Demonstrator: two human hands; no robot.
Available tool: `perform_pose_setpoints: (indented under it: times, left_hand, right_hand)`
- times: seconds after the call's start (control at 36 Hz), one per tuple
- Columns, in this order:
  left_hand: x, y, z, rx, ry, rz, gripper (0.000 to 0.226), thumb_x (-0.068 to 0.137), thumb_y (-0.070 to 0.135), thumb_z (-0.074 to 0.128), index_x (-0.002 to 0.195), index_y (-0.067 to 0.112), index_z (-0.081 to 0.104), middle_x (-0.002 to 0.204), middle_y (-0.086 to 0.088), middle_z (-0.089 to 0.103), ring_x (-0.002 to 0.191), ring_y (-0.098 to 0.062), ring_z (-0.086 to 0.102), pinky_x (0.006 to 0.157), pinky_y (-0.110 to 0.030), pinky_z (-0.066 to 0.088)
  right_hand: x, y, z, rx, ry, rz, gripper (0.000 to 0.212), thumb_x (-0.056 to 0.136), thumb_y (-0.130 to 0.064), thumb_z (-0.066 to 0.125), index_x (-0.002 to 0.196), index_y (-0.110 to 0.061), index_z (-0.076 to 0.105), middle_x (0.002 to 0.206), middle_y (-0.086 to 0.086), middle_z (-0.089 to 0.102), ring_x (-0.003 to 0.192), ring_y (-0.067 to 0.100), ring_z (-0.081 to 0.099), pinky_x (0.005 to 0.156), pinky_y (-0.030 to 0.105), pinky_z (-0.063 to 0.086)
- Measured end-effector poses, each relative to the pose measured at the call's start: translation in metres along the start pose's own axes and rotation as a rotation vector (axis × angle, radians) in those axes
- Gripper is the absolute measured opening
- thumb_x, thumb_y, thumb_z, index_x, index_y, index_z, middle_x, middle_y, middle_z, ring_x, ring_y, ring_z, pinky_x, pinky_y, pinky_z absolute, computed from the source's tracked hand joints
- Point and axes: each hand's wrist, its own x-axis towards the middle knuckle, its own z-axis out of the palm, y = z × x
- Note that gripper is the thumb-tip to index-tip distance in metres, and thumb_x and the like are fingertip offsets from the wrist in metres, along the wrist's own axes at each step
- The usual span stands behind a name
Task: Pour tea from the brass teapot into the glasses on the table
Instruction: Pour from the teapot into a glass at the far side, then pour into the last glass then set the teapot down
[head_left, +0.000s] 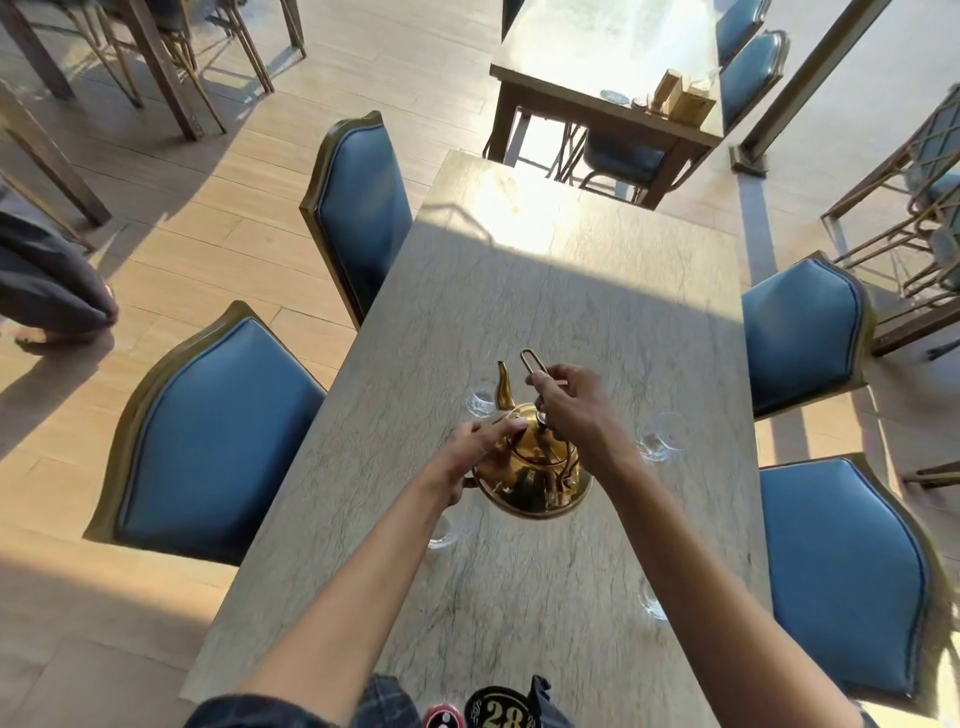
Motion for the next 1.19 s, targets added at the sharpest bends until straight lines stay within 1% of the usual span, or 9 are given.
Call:
perform_pose_setpoints:
  times: [0.14,0.25,0.36,0.44,0.5,0.61,0.78,0.97,1.19]
  left_hand:
    - [-0.018,-0.007,-0.001,0.016,0.018,0.030,0.077,0.085,0.059,0.085,0.145,0.017,0.061,0.126,-0.009,0.077,0.113,-0.025,0.074,0.079,-0.037,0.055]
    - [-0.038,-0.026,0.002,0.005,0.020,0.020,0.074,0.087,0.056,0.084,0.142,0.016,0.056,0.122,-0.008,0.075,0.108,-0.024,0.074,0.092,-0.044,0.058]
    - [-0.061,-0.049,0.005,-0.020,0.035,-0.008,0.090,0.080,0.063,0.087,0.147,0.014,0.052,0.126,-0.009,0.075,0.113,-0.027,0.074,0.095,-0.047,0.058]
    - [-0.081,-0.066,0.009,-0.047,0.041,-0.018,0.073,0.083,0.059,0.086,0.134,0.016,0.056,0.121,-0.007,0.075,0.113,-0.026,0.074,0.100,-0.050,0.058]
    - [-0.092,-0.079,0.012,-0.065,0.047,-0.029,0.084,0.073,0.066,0.088,0.134,0.017,0.056,0.121,-0.007,0.076,0.112,-0.026,0.075,0.105,-0.054,0.057]
    - [-0.106,-0.107,0.017,-0.099,0.072,-0.040,0.103,0.066,0.069,0.086,0.145,0.014,0.049,0.126,-0.009,0.076,0.109,-0.027,0.078,0.092,-0.047,0.060]
    - [-0.120,-0.133,0.025,-0.150,0.097,-0.066,0.097,0.064,0.072,0.086,0.139,0.016,0.061,0.111,-0.003,0.086,0.098,-0.024,0.084,0.105,-0.055,0.058]
    - [-0.125,-0.150,0.034,-0.151,0.094,-0.102,0.083,0.077,0.072,0.080,0.133,0.011,0.072,0.101,-0.005,0.086,0.092,-0.023,0.083,0.107,-0.056,0.056]
    - [-0.125,-0.159,0.042,-0.181,0.124,-0.151,0.067,0.084,0.069,0.078,0.122,0.014,0.078,0.113,-0.014,0.084,0.112,-0.035,0.079,0.114,-0.059,0.051]
  right_hand:
    - [-0.027,0.001,-0.007,0.032,-0.041,-0.056,0.024,0.100,-0.027,0.055,0.106,-0.008,0.068,0.070,0.003,0.056,0.059,0.012,0.054,0.052,0.025,0.044]
    - [-0.055,0.000,-0.011,0.014,-0.089,-0.097,0.024,0.100,-0.028,0.055,0.107,-0.010,0.069,0.072,0.000,0.057,0.058,0.007,0.054,0.049,0.018,0.043]
    - [-0.083,0.001,-0.010,0.031,-0.167,-0.096,0.024,0.102,-0.025,0.053,0.107,-0.006,0.067,0.068,0.002,0.053,0.054,0.008,0.051,0.047,0.020,0.039]
    - [-0.100,0.007,-0.007,0.060,-0.216,-0.084,0.022,0.102,-0.021,0.053,0.104,-0.004,0.067,0.065,0.004,0.049,0.049,0.007,0.046,0.044,0.020,0.036]
    - [-0.109,0.013,-0.004,0.044,-0.248,-0.074,0.022,0.102,-0.022,0.053,0.103,-0.004,0.067,0.064,0.003,0.049,0.046,0.005,0.046,0.043,0.019,0.036]
    - [-0.121,0.024,0.003,-0.019,-0.286,-0.038,0.023,0.102,-0.025,0.054,0.104,-0.007,0.069,0.066,0.000,0.053,0.050,0.006,0.048,0.045,0.020,0.037]
    - [-0.129,0.035,0.016,-0.107,-0.349,0.001,0.025,0.101,-0.030,0.054,0.104,-0.011,0.070,0.071,-0.003,0.058,0.057,0.009,0.052,0.049,0.022,0.039]
    - [-0.129,0.041,0.023,-0.212,-0.389,0.032,0.026,0.100,-0.030,0.055,0.106,-0.010,0.070,0.076,0.002,0.062,0.058,0.010,0.053,0.048,0.026,0.041]
    - [-0.129,0.041,0.029,-0.273,-0.379,0.059,0.028,0.100,-0.028,0.055,0.109,-0.006,0.070,0.080,0.009,0.067,0.064,0.018,0.058,0.053,0.031,0.045]
